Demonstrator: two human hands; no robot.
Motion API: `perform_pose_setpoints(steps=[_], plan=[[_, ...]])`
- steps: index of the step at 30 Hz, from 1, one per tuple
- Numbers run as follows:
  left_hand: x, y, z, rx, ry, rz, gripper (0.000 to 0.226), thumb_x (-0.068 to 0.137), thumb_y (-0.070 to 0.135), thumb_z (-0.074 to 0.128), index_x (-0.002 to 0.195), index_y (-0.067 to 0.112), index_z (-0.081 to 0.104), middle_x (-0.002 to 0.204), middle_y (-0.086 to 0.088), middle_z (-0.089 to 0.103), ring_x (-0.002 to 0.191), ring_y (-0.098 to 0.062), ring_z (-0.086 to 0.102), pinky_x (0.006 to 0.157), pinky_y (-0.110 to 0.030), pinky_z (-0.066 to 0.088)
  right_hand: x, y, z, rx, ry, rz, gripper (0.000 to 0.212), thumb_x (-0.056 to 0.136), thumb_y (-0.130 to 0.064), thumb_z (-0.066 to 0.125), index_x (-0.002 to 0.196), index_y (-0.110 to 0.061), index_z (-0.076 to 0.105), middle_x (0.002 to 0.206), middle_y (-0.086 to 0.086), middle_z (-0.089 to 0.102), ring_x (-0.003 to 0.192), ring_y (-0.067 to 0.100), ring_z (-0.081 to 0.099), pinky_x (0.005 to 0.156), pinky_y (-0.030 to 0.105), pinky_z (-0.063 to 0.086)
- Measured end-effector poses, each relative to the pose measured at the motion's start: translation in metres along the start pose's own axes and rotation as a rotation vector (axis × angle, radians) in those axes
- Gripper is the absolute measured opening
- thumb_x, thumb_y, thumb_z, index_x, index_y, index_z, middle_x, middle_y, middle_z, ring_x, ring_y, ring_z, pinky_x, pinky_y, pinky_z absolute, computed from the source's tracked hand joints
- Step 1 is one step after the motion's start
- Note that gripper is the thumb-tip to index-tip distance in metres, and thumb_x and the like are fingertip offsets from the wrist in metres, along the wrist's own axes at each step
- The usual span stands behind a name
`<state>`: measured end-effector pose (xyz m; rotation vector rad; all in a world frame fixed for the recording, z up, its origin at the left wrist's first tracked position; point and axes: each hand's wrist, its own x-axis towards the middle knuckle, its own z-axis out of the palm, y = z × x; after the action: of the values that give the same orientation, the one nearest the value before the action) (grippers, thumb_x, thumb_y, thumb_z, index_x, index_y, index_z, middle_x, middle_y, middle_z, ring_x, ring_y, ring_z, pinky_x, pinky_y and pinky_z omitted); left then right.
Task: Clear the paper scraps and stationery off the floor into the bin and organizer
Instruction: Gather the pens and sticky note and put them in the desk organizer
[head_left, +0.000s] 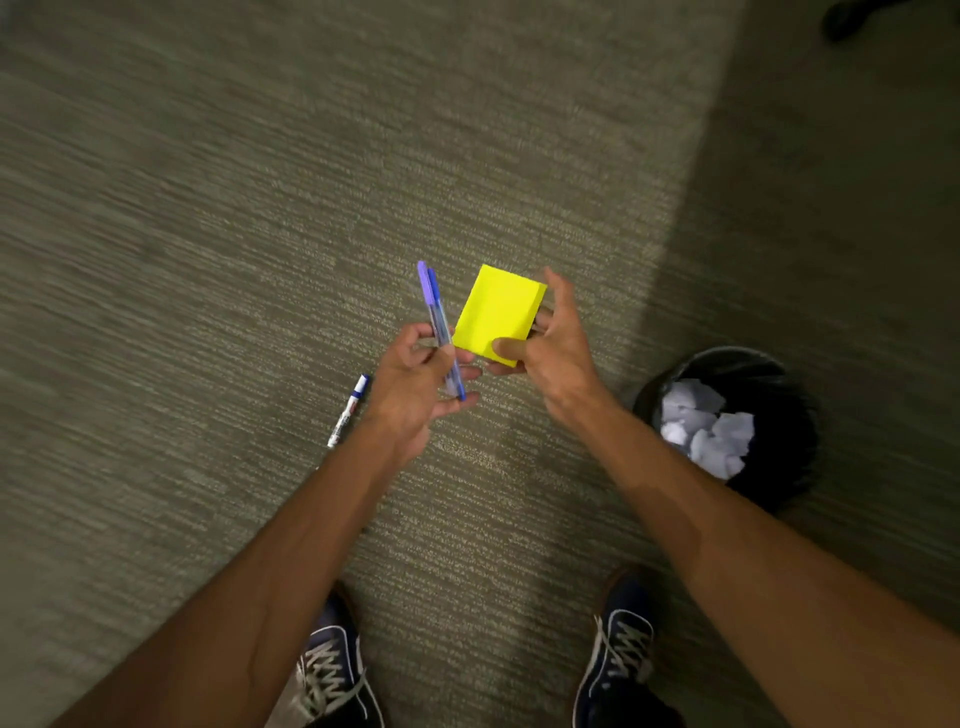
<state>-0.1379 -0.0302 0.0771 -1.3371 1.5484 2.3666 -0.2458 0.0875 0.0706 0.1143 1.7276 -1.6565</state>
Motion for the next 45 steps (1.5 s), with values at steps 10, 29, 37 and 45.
perform_pose_setpoints(steps=[10,29,37,45], plan=[[-0.144,0.116,0.095,-0.085,-0.086,0.061,0.026,0.094,-0.003,0.059,0.121,-0.002,0.061,0.098,-0.018,0.07,0.091,-0.027,0.071,0.079,-0.049,0.061,-0.125,-0.16,-0.063,-0.043,0.128,-0.223,0.045,0.09,0.004,0.067,0.124,-0.018,0.048,0.1,0.012,0.064,0.089,0.024,0.064,0.053,0.038,0.06],[-0.367,0.241,0.307,0.064,-0.309,0.048,0.022,0.096,0.002,0.056,0.117,0.002,0.064,0.103,-0.014,0.076,0.095,-0.026,0.075,0.068,-0.021,0.056,-0.376,-0.33,-0.242,0.234,0.528,-0.335,0.023,0.092,0.002,0.063,0.107,-0.01,0.051,0.097,0.014,0.066,0.082,0.026,0.071,0.057,0.037,0.061],[-0.434,0.262,0.356,0.143,-0.44,0.011,0.019,0.088,-0.001,0.066,0.105,0.008,0.063,0.101,-0.016,0.077,0.093,-0.032,0.075,0.074,-0.035,0.063,-0.462,-0.354,-0.278,0.283,0.625,-0.32,0.036,0.091,0.005,0.064,0.123,-0.011,0.055,0.097,0.007,0.072,0.085,0.02,0.074,0.061,0.034,0.062],[-0.473,0.278,0.389,0.248,-0.653,-0.035,0.018,0.088,-0.004,0.065,0.101,0.007,0.06,0.102,-0.021,0.075,0.097,-0.036,0.073,0.079,-0.043,0.062,-0.526,-0.369,-0.291,0.433,0.84,-0.279,0.02,0.098,-0.004,0.059,0.115,-0.014,0.057,0.103,0.001,0.072,0.092,0.02,0.075,0.065,0.031,0.063]])
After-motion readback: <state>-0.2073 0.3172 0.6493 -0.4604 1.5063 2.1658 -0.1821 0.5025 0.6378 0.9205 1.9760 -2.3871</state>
